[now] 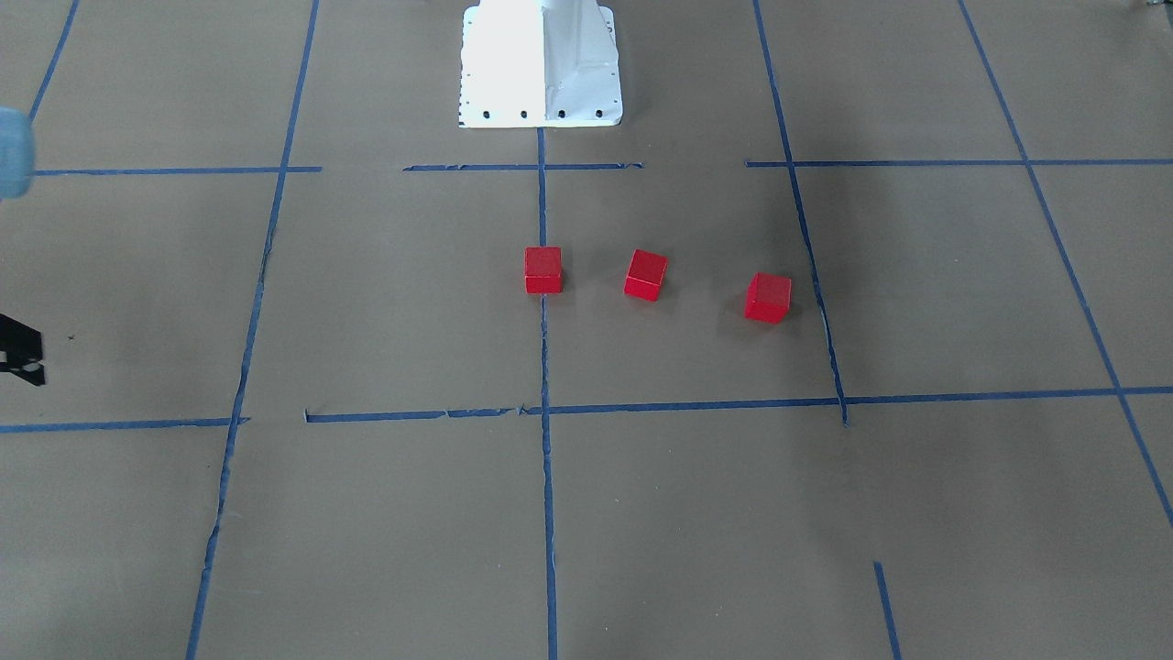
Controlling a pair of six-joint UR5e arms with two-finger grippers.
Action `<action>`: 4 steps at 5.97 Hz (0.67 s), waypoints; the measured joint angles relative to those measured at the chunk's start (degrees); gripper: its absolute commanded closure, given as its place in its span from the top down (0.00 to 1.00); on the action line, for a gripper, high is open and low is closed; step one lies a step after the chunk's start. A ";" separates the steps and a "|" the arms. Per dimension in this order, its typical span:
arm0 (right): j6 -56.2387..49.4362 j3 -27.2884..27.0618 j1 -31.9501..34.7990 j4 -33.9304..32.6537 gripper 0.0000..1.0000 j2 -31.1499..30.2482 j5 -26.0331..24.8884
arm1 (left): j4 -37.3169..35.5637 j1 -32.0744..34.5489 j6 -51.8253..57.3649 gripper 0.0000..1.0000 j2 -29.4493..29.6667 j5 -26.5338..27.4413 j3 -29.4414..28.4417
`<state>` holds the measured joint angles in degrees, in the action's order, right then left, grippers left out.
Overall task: Form red blocks into L shape at center
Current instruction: 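Move the left arm in toward the pair of red cubes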
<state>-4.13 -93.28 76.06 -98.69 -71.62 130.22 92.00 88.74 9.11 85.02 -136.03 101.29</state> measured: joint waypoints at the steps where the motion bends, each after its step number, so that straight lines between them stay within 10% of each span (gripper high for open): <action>1: -8.56 -0.23 5.61 0.08 1.00 -5.84 1.56 | 0.18 -0.11 -0.10 1.00 0.92 -0.70 0.34; 4: -11.96 -6.10 11.78 0.81 1.00 -22.74 2.15 | 0.44 -5.19 -1.59 1.00 2.36 -4.47 4.87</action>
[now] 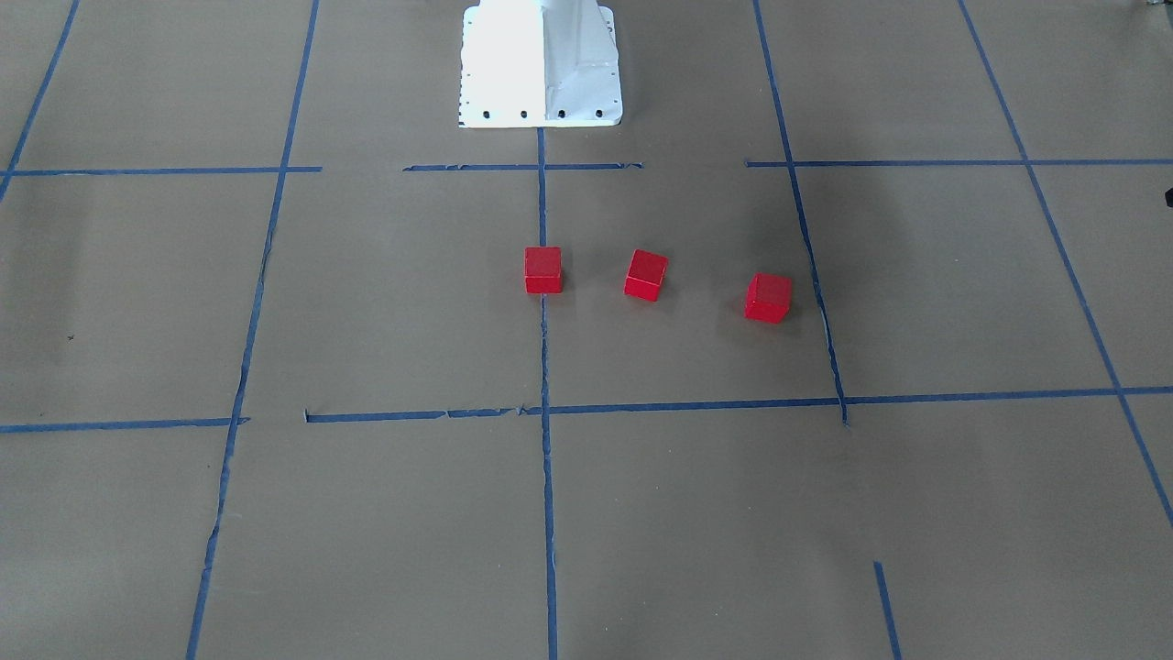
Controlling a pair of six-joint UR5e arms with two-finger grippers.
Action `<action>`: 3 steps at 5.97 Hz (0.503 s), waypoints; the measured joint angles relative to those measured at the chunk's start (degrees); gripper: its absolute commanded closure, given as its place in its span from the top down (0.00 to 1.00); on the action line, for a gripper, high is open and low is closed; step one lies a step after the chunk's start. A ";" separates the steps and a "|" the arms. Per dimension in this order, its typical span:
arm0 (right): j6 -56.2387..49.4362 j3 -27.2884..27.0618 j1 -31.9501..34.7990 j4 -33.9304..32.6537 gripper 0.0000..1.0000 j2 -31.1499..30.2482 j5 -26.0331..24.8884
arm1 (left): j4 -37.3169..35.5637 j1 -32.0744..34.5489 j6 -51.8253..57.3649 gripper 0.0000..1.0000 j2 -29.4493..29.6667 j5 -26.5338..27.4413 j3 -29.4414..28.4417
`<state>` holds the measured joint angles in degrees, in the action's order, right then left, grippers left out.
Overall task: Form red blocks into L shape at center
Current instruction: 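Move the left arm in toward the pair of red cubes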
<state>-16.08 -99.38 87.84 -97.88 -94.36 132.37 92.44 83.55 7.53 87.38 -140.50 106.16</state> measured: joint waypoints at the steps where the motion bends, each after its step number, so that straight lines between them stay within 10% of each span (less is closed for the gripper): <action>1: 1.66 -2.63 0.17 0.16 1.00 -2.94 -0.09 | 0.04 -5.29 -5.54 1.00 2.41 0.03 0.92; 3: 3.26 -4.45 0.22 0.34 1.00 -4.20 -0.13 | 0.02 -15.26 -22.96 1.00 10.34 2.21 1.65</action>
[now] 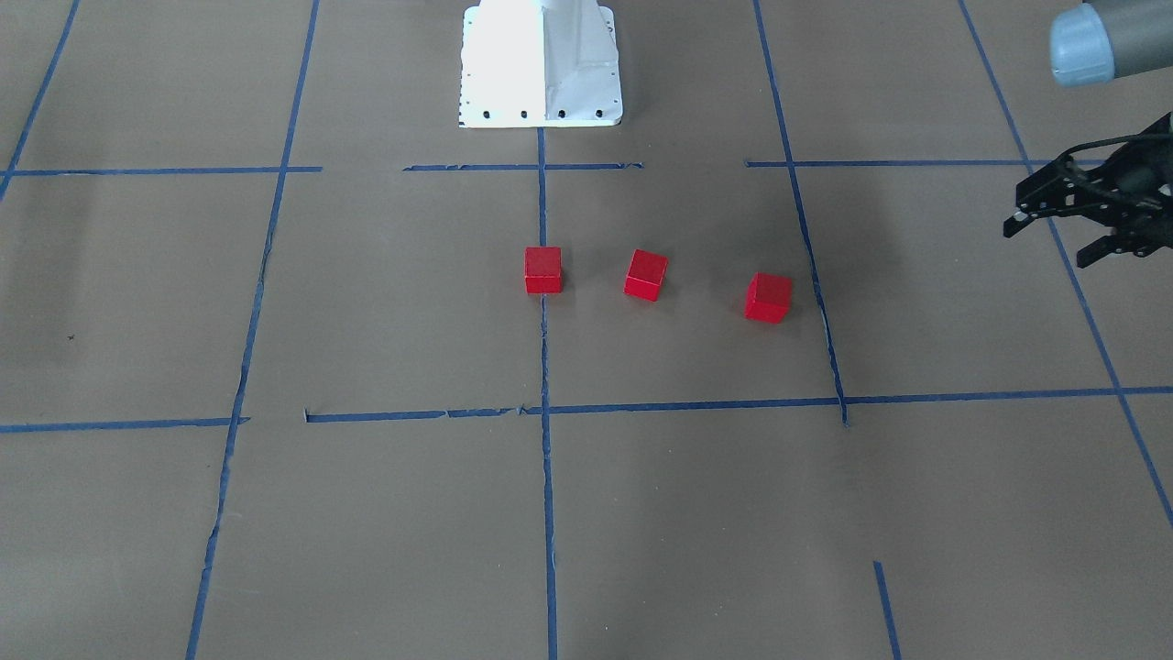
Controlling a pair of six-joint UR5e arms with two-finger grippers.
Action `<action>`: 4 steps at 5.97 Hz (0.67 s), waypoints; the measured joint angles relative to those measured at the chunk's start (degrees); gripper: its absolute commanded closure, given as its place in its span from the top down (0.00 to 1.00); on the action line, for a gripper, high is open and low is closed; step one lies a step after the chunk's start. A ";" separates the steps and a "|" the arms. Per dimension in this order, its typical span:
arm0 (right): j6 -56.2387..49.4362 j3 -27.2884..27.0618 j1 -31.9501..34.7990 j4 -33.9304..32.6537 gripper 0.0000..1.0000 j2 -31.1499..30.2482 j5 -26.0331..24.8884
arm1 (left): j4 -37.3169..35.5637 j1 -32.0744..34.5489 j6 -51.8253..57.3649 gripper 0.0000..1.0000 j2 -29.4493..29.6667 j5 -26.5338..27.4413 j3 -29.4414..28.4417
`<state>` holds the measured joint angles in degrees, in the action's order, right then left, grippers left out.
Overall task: Form red blocks into L shape at center
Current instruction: 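Move the left arm in toward the pair of red cubes, then lower the left gripper and grasp the red cube nearer the center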
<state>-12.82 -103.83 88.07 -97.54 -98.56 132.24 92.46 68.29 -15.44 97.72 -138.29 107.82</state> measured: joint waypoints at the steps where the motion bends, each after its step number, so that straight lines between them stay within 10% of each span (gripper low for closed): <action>1: 0.01 -0.14 0.00 0.05 1.00 0.01 -0.03 | 0.00 -6.39 -9.10 1.00 3.76 4.71 1.06; 4: 0.08 -0.13 0.00 0.07 1.00 0.38 -0.13 | -0.12 -24.78 -27.92 1.00 15.46 15.35 -0.59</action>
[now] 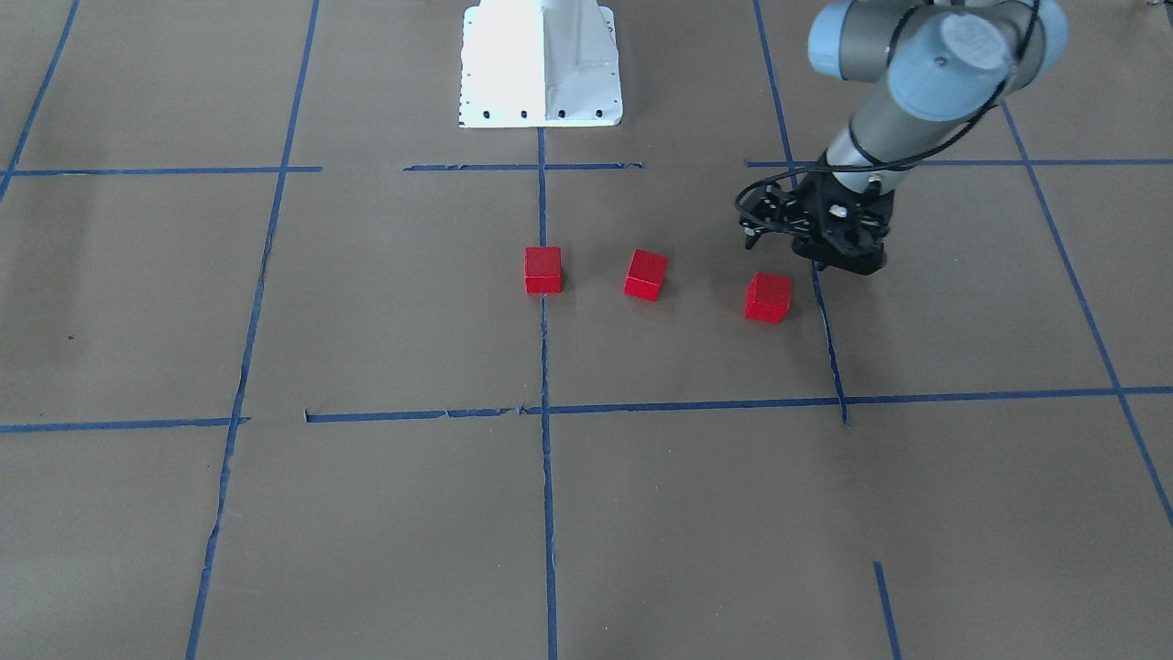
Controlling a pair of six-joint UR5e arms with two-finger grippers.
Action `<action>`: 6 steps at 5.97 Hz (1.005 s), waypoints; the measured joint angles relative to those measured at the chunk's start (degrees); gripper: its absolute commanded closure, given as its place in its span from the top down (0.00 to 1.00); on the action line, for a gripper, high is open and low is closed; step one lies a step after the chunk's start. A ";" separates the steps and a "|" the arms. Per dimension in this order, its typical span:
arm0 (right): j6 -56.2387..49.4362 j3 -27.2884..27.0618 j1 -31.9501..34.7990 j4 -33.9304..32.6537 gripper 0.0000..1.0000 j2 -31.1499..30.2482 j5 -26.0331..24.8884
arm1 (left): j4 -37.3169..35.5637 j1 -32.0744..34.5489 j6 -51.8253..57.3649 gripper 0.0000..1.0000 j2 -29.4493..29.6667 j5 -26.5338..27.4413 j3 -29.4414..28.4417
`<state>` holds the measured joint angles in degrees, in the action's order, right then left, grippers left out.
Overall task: Form red blocks into L shape at center
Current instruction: 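Lower the left gripper and grasp the red cube nearer the center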
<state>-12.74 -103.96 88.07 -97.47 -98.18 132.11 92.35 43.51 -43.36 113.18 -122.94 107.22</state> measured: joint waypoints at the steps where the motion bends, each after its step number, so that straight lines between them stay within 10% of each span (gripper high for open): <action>1: 0.05 0.02 0.00 0.00 1.00 0.06 0.00 | 0.05 -4.05 -3.80 1.00 3.09 3.93 -1.68; 6: 0.02 -0.09 0.00 0.00 1.00 0.21 0.08 | 6.72 -12.19 -12.87 1.00 10.76 12.06 -14.12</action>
<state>-12.72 -104.05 88.07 -97.47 -97.97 132.18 99.07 31.32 -56.23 123.94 -110.88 93.10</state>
